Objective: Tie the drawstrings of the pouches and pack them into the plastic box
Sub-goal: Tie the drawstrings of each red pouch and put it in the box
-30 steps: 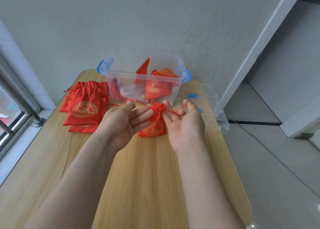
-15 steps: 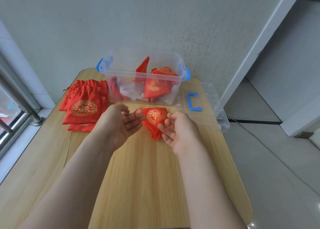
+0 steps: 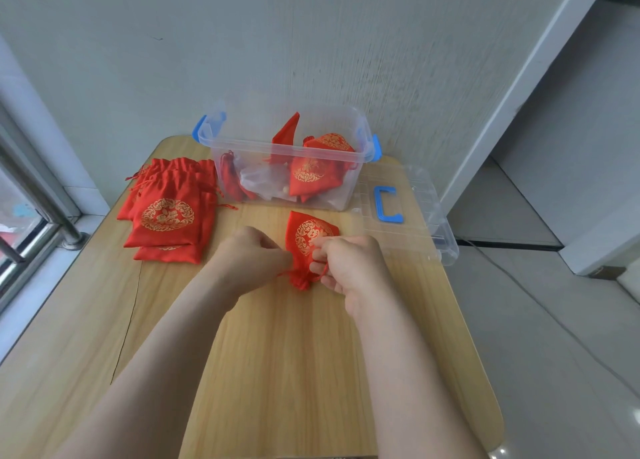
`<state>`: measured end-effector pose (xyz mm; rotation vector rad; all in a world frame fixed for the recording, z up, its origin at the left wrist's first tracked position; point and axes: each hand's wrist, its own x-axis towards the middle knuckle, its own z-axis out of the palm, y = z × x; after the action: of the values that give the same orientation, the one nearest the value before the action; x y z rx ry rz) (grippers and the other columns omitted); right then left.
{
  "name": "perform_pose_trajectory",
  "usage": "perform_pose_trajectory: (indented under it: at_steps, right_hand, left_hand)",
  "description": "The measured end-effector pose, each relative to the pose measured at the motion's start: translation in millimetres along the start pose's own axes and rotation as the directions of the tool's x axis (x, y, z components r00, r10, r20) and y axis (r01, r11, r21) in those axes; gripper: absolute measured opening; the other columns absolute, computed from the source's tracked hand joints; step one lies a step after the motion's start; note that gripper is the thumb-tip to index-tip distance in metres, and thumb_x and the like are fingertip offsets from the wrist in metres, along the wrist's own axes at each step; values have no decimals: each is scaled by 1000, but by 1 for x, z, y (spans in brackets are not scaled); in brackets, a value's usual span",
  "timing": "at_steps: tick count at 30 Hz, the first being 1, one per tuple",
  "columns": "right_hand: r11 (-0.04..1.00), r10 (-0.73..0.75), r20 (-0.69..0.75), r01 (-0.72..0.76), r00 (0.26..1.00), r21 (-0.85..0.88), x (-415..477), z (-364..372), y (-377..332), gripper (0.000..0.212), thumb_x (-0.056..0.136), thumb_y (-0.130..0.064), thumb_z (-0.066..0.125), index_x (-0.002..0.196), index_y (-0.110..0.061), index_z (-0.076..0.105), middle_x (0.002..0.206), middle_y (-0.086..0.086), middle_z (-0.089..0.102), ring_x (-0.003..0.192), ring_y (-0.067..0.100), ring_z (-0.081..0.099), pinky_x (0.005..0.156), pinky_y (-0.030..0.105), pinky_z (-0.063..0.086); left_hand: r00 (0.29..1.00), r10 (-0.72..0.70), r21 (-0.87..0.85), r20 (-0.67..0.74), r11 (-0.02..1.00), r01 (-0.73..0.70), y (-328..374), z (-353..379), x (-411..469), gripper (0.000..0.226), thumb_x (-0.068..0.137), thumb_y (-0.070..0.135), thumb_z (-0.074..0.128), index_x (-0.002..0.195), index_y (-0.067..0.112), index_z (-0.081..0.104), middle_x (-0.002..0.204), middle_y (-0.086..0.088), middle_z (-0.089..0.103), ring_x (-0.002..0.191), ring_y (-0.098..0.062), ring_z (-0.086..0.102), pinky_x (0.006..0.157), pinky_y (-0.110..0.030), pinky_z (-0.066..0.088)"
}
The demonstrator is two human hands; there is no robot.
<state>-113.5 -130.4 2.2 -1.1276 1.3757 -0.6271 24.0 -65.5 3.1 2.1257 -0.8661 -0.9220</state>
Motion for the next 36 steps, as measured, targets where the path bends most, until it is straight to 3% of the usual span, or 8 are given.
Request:
perform_pose_trajectory:
  at_steps: [3, 8, 12, 16, 20, 28, 32, 36]
  right_hand:
    - [999, -21, 13, 22, 1000, -38, 0, -1, 0, 29, 93, 1, 57, 96, -14, 81, 95, 5, 80, 72, 13, 72, 53, 20, 49]
    - [952, -160, 58, 169, 985, -256, 3, -1, 6, 29, 93, -4, 65, 109, -21, 83, 123, 0, 74, 107, 16, 66, 61, 15, 48]
    - [808, -342, 71, 332, 937, -488, 5, 0, 13, 30, 91, -5, 63, 107, -23, 83, 114, 2, 74, 105, 21, 71, 85, 36, 64]
    - [717, -398, 90, 371, 913, -591, 9, 3, 20, 25, 91, -6, 69, 101, -25, 82, 111, 7, 72, 99, 26, 71, 85, 40, 65]
    - [680, -372, 119, 358, 920, -640, 15, 2, 22, 23, 92, -11, 71, 104, -28, 81, 114, 9, 69, 100, 27, 70, 90, 41, 63]
    - [739, -348, 68, 318, 935, -594, 18, 2, 22, 22, 86, -8, 70, 93, -25, 81, 96, 2, 75, 87, 19, 72, 69, 28, 63]
    - [859, -218, 92, 236, 971, -455, 15, 6, 20, 13, 84, -20, 72, 91, -25, 82, 93, -2, 78, 88, 19, 75, 74, 31, 64]
    - [964, -164, 41, 169, 986, -206, 14, 2, 14, 24, 83, -15, 60, 91, -22, 81, 83, 0, 81, 78, 19, 78, 70, 32, 61]
  left_hand:
    - [997, 71, 233, 22, 970, -74, -1, 3, -4, 11, 81, 27, 79, 83, 17, 80, 91, -3, 76, 86, -19, 70, 74, -35, 60]
    - [982, 146, 376, 118, 909, -180, -4, 1, 2, 15, 87, 29, 72, 85, 21, 84, 89, -4, 80, 90, -26, 72, 79, -37, 62]
    - [975, 174, 428, 141, 877, -218, -4, 1, 3, 23, 91, 43, 74, 75, 28, 77, 80, 4, 76, 83, -19, 70, 82, -37, 59]
    - [984, 142, 528, 105, 831, -176, -5, 1, 3, 48, 93, 57, 69, 65, 19, 61, 69, 6, 61, 73, -17, 57, 93, -52, 51]
    - [991, 104, 183, 85, 976, -119, 0, 1, 2, 44, 98, 37, 66, 67, 11, 50, 66, -2, 47, 62, -21, 42, 63, -34, 37]
    - [985, 149, -482, 83, 871, -92, 11, 1, -1, 25, 97, 25, 70, 99, 1, 77, 97, -6, 82, 105, -23, 76, 93, -36, 57]
    - [979, 95, -684, 182, 728, 57, 13, 11, 1, 21, 105, 21, 61, 91, 6, 62, 83, -12, 73, 82, -29, 78, 86, -42, 62]
    - [992, -9, -685, 127, 722, 95, 10, 15, 9, 29, 107, 30, 58, 86, 11, 58, 66, -3, 49, 57, -20, 51, 68, -42, 57]
